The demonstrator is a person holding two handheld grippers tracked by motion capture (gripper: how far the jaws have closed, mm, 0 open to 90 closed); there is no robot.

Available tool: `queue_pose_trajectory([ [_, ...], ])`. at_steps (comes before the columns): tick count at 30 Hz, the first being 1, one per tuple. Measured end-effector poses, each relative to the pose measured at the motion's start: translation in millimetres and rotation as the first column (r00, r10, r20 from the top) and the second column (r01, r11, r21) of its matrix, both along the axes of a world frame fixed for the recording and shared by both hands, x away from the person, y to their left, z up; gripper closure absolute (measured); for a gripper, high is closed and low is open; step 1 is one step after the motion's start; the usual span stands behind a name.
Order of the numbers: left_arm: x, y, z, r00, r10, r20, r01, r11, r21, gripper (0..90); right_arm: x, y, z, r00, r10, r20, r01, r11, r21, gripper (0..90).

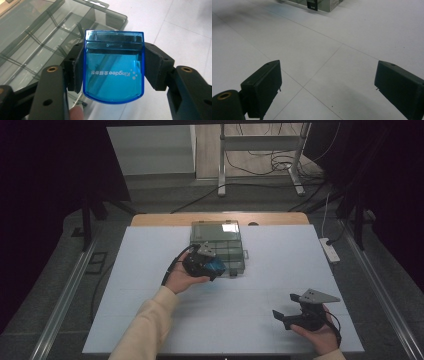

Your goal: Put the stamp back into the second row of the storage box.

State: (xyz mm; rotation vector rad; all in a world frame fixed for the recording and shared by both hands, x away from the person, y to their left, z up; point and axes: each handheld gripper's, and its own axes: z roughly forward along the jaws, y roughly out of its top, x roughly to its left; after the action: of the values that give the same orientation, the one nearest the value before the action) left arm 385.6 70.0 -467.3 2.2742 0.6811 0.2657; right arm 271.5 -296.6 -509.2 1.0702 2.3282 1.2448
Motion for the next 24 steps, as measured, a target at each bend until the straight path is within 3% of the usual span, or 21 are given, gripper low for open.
queue_pose_trajectory([
  [24, 25.9, 12.9, 0.2, 0.9972, 0.07, -0.026, -0.07, 0.9974, -0.014, 40.7, 0.4, -0.3, -0.3, 1.0, 0.0, -0.001, 0.0, 1.0, 0.0, 7.8],
])
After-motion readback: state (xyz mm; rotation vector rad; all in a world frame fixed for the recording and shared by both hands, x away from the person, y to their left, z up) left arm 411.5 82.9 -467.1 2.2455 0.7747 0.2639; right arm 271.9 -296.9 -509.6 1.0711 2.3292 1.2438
